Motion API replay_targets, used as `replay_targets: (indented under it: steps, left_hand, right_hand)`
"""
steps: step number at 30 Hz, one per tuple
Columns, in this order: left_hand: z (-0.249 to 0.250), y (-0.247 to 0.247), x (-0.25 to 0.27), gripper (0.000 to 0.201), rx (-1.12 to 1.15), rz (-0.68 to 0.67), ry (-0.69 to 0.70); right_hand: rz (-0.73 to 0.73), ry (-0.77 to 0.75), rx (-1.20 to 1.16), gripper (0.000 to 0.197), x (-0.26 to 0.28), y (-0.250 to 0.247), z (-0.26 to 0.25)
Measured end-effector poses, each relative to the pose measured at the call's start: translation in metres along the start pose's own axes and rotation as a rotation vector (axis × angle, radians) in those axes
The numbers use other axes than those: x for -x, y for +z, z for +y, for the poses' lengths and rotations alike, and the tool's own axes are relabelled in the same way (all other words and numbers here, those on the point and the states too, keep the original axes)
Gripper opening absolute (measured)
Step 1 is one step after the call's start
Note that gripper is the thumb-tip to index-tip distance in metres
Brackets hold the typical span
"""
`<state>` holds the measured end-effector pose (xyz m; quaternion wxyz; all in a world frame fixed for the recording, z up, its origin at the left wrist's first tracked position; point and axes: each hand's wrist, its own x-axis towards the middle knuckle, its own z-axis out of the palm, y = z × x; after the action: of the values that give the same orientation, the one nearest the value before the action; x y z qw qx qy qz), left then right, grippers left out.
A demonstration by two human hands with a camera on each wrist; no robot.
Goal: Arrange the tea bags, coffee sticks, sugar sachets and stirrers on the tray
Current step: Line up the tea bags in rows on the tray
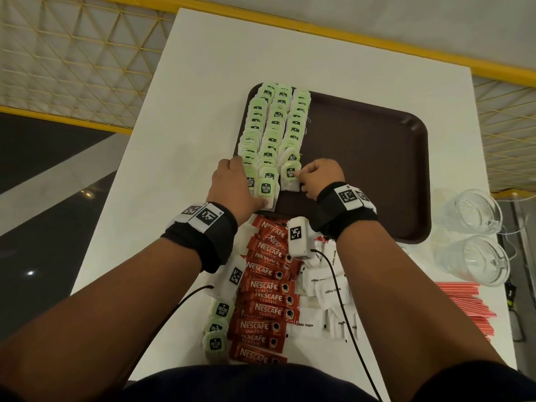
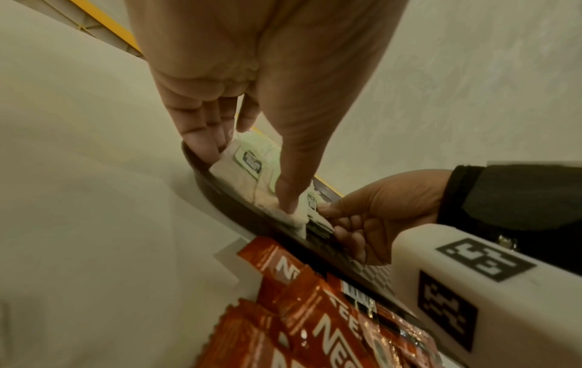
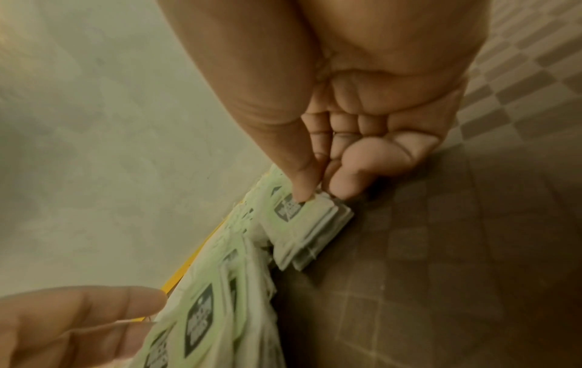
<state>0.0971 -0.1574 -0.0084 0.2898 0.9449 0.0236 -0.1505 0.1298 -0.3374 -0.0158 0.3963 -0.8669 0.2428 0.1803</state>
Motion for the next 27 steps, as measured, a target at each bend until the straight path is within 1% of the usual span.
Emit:
replay_targets:
  steps: [2, 5, 7, 10, 14, 16, 17, 20, 25, 27]
  left_hand:
    - [0.001, 0.000, 0.000, 0.096, 0.000, -0.004, -0.001]
    - [0.001, 0.000, 0.000, 0.094, -0.008, -0.008, -0.006]
    - [0.002, -0.001, -0.001, 0.094, -0.015, -0.009, -0.007]
    - [0.002, -0.001, -0.001, 0.093, -0.018, -0.011, -0.003]
    - [0.002, -0.001, -0.001, 0.093, -0.025, -0.017, -0.001]
    - [0.002, -0.001, -0.001, 0.092, -0.022, -0.016, 0.001]
    - [0.002, 0.000, -0.001, 0.092, -0.018, -0.015, 0.000]
    - [0.002, -0.001, -0.001, 0.093, -0.015, -0.015, -0.002]
    - [0.002, -0.002, -0.002, 0.095, -0.012, -0.020, -0.008]
    - [0.002, -0.002, -0.002, 0.095, -0.014, -0.022, -0.011]
  right_hand:
    - [-0.001, 0.031, -0.046, 0.027, 0.001, -0.003, 0.000]
    - [-0.044, 0.073, -0.147, 0.025, 0.001, -0.005, -0.001]
    - [-0.072, 0.076, -0.168, 0.024, 0.000, -0.004, -0.002]
    - [-0.048, 0.055, -0.161, 0.019, -0.001, -0.002, -0.003]
    - [0.020, 0.026, -0.108, 0.029, -0.006, -0.002, -0.007]
    - [0.017, 0.016, -0.086, 0.024, -0.008, -0.002, -0.011]
    - [0.010, 0.012, -0.091, 0.020, -0.009, -0.003, -0.012]
    - [0.009, -0.003, -0.124, 0.023, -0.011, -0.002, -0.012]
    - [0.033, -0.063, -0.219, 0.016, -0.012, -0.004, -0.010]
    - [0.029, -0.096, -0.214, 0.016, -0.014, -0.006, -0.010]
